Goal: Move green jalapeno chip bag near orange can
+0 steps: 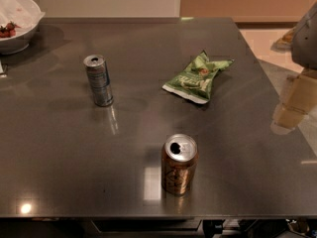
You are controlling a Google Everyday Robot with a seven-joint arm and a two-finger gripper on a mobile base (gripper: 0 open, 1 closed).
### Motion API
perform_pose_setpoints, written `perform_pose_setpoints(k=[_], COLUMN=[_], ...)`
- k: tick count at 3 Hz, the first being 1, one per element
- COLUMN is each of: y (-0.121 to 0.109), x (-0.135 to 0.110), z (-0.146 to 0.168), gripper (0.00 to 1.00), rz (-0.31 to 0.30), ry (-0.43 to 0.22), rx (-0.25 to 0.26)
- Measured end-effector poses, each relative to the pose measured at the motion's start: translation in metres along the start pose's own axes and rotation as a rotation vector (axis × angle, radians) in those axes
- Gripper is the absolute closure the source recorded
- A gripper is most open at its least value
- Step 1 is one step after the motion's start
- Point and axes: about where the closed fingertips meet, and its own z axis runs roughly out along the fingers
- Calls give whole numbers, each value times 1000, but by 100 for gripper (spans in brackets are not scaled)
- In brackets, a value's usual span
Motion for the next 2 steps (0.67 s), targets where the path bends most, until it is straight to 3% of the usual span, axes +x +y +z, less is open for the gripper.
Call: perform_pose_setpoints(k=[2], y=[-2], x=[-3], z=[-1], gripper=[0], rz=[1], ry=[-2], rx=[-3])
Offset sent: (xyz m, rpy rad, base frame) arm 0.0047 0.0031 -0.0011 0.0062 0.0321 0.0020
